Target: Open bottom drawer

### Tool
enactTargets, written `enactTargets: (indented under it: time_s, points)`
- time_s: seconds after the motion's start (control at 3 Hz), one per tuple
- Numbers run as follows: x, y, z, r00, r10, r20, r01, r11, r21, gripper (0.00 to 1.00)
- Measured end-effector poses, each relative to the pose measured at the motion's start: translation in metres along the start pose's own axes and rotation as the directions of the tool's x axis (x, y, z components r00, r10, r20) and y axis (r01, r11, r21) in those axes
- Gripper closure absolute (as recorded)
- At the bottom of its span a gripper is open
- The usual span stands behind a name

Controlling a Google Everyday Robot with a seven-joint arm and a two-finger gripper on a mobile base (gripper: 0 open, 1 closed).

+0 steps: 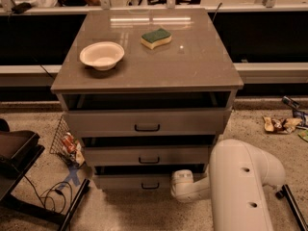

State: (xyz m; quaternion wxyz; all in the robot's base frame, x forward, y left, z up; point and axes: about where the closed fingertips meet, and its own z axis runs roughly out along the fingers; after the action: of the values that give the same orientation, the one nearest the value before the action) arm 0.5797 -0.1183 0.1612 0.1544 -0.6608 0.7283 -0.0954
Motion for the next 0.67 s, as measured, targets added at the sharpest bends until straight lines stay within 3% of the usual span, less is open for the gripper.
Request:
enactTargets:
  time_s: [0.67]
  points:
    - [-0.002, -0.006, -0.017, 1.0, 0.0, 0.0, 0.0, 1.0, 0.0, 1.0]
